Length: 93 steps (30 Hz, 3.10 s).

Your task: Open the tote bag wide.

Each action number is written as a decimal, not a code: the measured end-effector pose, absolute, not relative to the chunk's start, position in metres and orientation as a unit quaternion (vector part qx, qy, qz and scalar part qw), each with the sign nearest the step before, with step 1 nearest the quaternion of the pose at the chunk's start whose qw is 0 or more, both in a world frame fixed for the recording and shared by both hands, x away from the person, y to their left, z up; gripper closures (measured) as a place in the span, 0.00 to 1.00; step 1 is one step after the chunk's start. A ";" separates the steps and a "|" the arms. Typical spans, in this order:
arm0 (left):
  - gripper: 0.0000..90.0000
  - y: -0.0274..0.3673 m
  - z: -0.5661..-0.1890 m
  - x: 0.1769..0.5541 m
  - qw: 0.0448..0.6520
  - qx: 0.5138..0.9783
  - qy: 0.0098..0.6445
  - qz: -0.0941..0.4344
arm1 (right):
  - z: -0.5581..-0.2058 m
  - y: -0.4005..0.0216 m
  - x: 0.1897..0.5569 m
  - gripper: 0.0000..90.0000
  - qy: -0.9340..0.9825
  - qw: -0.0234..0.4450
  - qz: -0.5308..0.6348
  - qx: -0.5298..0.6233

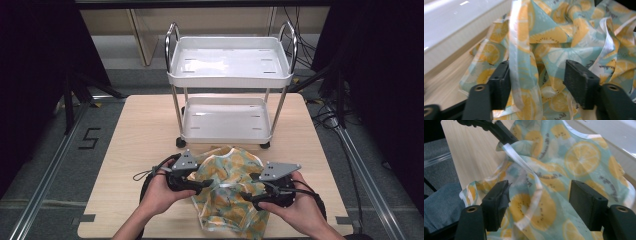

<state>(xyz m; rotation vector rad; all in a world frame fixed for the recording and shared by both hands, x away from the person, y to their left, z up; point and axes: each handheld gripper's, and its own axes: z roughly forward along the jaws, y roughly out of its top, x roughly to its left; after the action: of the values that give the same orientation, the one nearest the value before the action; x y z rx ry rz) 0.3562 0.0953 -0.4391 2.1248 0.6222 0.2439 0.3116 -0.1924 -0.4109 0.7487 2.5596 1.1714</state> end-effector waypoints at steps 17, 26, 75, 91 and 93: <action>0.97 0.082 -0.424 0.364 0.409 0.876 0.232 0.109 | -0.422 -0.144 0.330 0.95 0.910 0.141 0.350 0.171; 0.99 0.084 -0.410 0.389 0.383 0.865 0.288 0.150 | -0.421 -0.151 0.304 1.00 0.919 0.094 0.351 0.156; 0.47 0.082 -0.392 0.380 0.399 0.850 0.272 0.211 | -0.396 -0.219 0.292 0.54 0.923 0.038 0.338 0.180; 0.38 0.048 -0.409 0.319 0.388 0.895 0.195 0.103 | -0.397 -0.182 0.346 0.44 0.908 0.122 0.345 0.203; 0.35 0.045 -0.412 0.318 0.396 0.892 0.197 0.093 | -0.402 -0.174 0.351 0.44 0.913 0.122 0.327 0.209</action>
<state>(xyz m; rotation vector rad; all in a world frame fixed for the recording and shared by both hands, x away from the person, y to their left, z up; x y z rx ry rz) 0.3176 0.0449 -0.4124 2.2604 0.5000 0.2366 0.3515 -0.1737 -0.4023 0.6113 2.6662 0.9547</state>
